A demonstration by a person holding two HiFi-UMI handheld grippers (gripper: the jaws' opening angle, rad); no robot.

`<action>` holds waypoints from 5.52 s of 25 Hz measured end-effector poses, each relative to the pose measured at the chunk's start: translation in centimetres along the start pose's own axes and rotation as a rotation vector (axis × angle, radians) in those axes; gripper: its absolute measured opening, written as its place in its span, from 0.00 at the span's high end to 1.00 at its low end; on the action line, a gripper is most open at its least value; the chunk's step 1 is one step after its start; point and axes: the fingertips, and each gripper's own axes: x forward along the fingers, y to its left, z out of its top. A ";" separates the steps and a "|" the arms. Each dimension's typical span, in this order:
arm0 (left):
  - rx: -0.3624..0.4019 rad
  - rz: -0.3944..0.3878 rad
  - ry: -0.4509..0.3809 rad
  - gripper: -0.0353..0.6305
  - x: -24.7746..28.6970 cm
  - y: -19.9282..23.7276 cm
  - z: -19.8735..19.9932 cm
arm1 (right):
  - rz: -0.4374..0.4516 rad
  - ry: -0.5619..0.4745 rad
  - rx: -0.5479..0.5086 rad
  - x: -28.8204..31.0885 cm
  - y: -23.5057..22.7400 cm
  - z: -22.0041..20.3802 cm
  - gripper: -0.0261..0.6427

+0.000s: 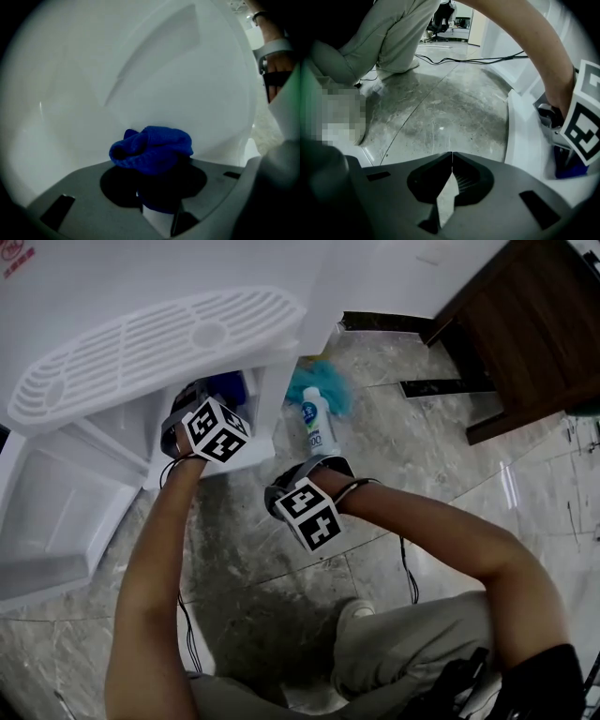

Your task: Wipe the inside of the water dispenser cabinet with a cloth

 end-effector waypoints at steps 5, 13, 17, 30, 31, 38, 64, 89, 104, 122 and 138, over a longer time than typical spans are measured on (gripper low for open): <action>-0.090 -0.018 0.020 0.71 1.3 1.4 -0.3 | 0.007 0.002 -0.002 0.1 0.5 -0.1 0.96; -0.187 -0.048 0.006 0.71 0.9 1.5 -0.4 | -0.008 0.041 -0.014 -0.9 0.4 -0.8 0.96; -0.374 -0.033 -0.084 0.71 -1.2 3.9 1.6 | -0.022 0.033 -0.039 -1.3 -0.2 0.3 0.96; -0.594 0.216 -0.562 0.71 -12.0 11.7 11.1 | -0.048 0.072 -0.125 -1.5 -1.7 1.7 0.96; -0.600 0.240 -0.587 0.71 -12.6 12.1 11.6 | -0.049 0.071 -0.129 -1.5 -1.7 1.9 0.96; -0.666 0.308 -0.649 0.71 -13.9 13.4 12.8 | -0.046 0.079 -0.127 -1.5 -1.1 1.1 0.96; -0.511 0.389 -0.648 0.72 -14.5 13.3 13.7 | -0.018 0.075 -0.120 -0.5 -0.5 0.2 0.96; -0.651 0.373 -0.659 0.72 -12.6 15.6 13.3 | 0.021 0.109 -0.144 -0.3 2.2 -1.8 0.96; -0.436 0.116 -0.569 0.72 -15.5 9.8 11.8 | -0.158 -0.018 0.076 -4.8 -4.3 -1.4 0.96; -0.198 -0.094 -0.333 0.72 -25.0 2.7 -1.4 | -0.227 -0.741 0.925 -12.5 -16.7 8.3 0.95; 0.187 -0.096 -0.129 0.72 -24.1 -1.2 -6.8 | -0.075 -0.987 1.060 -14.5 -17.5 15.0 0.47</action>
